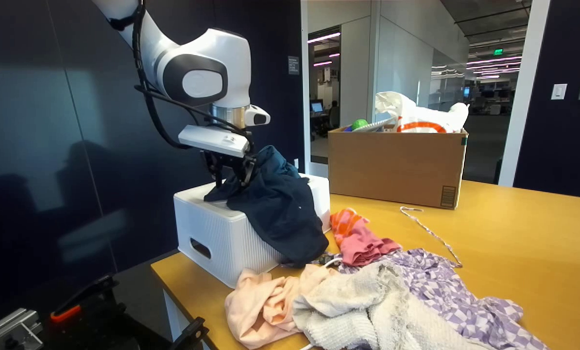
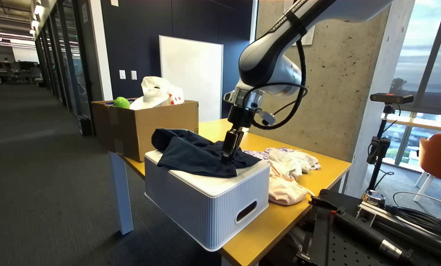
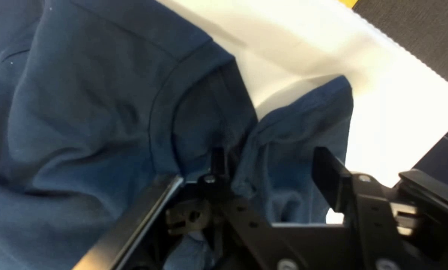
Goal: Flip and spread the laundry on top of the laundry basket
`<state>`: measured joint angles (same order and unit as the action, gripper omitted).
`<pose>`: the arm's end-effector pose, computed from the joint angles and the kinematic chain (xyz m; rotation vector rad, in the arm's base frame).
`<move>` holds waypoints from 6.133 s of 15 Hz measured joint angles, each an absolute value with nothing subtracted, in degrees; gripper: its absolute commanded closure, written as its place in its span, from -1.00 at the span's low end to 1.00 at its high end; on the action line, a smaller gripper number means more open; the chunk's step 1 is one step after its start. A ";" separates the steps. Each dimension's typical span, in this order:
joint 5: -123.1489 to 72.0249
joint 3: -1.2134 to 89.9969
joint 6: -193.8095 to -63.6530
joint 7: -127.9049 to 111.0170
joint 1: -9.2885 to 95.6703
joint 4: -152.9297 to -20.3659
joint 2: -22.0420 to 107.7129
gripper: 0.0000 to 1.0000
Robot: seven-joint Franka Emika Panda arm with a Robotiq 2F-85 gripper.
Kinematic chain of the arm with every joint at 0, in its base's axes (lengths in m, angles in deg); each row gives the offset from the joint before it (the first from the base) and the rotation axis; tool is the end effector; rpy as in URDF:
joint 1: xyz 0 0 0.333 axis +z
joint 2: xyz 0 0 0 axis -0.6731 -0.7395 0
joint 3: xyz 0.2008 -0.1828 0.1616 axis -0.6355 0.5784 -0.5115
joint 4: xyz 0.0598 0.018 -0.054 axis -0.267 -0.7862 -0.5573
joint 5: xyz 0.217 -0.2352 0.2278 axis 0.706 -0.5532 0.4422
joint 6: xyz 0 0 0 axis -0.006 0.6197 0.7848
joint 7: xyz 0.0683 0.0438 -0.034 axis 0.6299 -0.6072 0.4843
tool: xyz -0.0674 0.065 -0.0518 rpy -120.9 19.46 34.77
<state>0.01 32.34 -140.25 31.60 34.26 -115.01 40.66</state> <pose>0.5906 -0.0062 0.2730 -2.8622 -0.4215 -0.2803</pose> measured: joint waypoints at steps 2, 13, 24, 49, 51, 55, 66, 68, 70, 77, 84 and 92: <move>0.01 32.34 -140.25 31.57 34.26 -115.23 40.61 -1.00; -0.01 31.98 -140.22 31.43 34.75 -115.47 40.39 -0.96; -0.05 31.71 -140.22 31.02 35.34 -115.41 39.91 0.80; -24.18 35.67 -135.33 10.16 44.01 -117.92 54.82 0.98; -25.70 33.39 -134.92 7.56 47.48 -116.83 54.86 0.98; -27.34 30.89 -133.44 5.50 51.54 -113.76 54.94 0.98; -27.69 26.90 -131.67 5.67 55.89 -108.69 54.81 0.98; -27.76 26.57 -131.71 5.97 56.41 -107.98 53.95 0.98; -28.65 26.71 -131.91 6.03 56.35 -107.20 51.90 0.82; -30.23 28.09 -130.55 5.16 55.80 -104.67 45.91 -0.24; -37.82 28.84 -113.46 -6.49 56.00 -107.60 55.64 -1.00; -42.39 33.11 -106.78 -5.05 49.70 -117.95 58.77 -1.00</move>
<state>-42.39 33.11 -106.78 -5.05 49.70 -117.95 58.77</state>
